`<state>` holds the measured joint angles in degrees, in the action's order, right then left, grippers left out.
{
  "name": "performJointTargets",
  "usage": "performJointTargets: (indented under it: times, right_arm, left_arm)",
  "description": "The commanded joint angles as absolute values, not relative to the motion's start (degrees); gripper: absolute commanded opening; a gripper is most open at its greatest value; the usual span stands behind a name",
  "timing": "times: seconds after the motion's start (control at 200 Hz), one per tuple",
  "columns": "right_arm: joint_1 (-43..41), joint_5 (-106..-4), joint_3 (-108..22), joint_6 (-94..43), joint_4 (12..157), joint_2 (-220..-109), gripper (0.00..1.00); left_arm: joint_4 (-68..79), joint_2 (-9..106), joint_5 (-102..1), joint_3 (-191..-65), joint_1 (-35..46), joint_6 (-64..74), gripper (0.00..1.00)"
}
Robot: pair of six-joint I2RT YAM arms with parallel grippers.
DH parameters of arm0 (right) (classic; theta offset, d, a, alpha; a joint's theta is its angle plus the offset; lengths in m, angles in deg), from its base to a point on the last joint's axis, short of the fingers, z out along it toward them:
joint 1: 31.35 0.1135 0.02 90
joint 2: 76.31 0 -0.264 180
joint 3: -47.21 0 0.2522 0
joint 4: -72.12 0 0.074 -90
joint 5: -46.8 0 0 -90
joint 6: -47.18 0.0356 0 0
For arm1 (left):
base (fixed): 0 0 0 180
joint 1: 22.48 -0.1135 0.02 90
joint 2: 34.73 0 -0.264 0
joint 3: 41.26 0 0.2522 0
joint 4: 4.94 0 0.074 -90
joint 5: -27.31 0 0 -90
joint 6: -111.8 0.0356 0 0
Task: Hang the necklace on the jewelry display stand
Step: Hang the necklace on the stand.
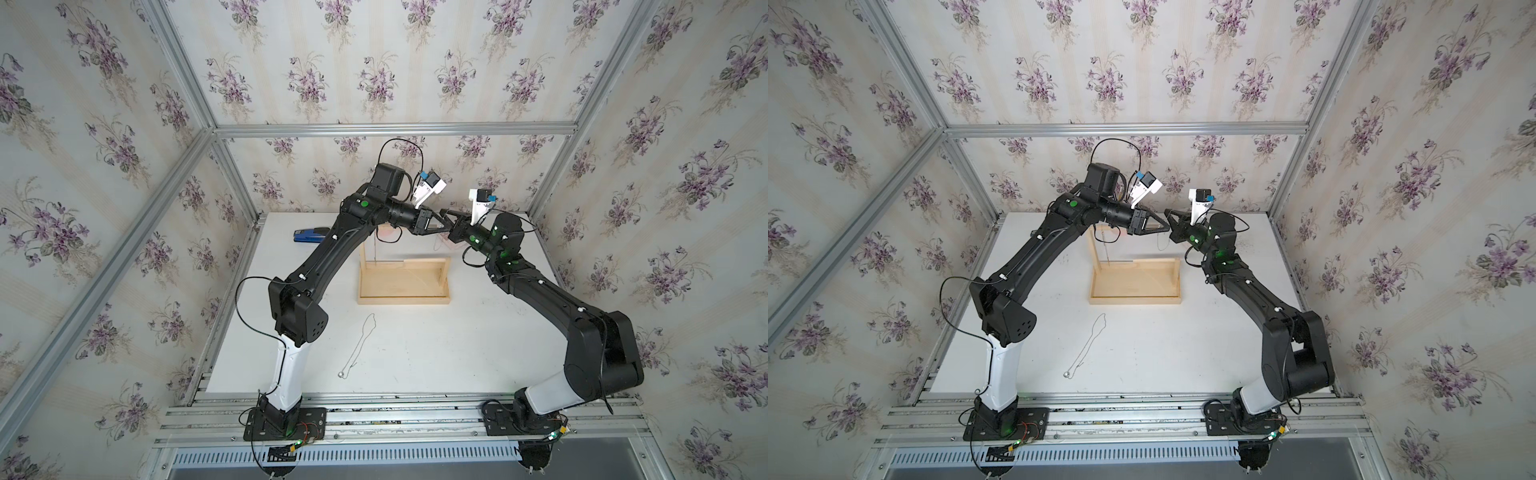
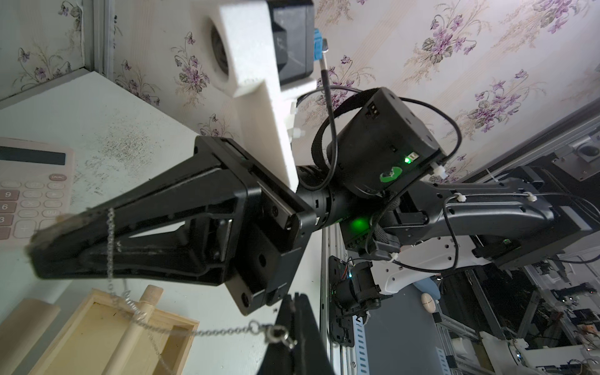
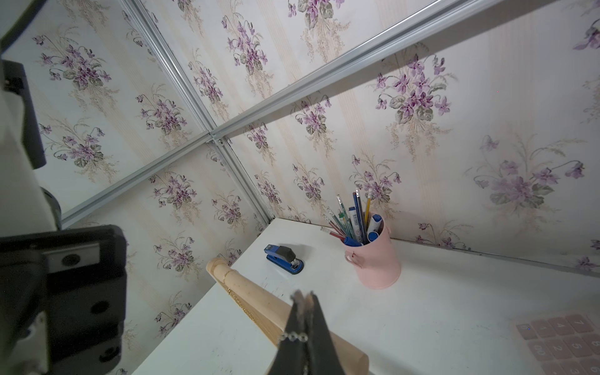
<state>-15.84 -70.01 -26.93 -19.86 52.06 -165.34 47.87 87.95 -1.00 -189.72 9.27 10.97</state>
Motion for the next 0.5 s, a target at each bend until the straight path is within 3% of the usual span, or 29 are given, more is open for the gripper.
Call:
performJointTargets:
  times: [0.0, 0.495]
  right_arm:
    - [-16.38, -70.92, -27.86, -19.15, 49.63, -167.52, 0.00]
    - [-19.04, -78.58, -37.22, -17.40, 46.56, -181.98, 0.00]
  left_arm:
    - [45.82, 90.01, 0.32, -191.62, 8.64, 10.00, 0.03]
    - [43.53, 96.98, -1.68, -196.36, 6.03, 7.38, 0.03]
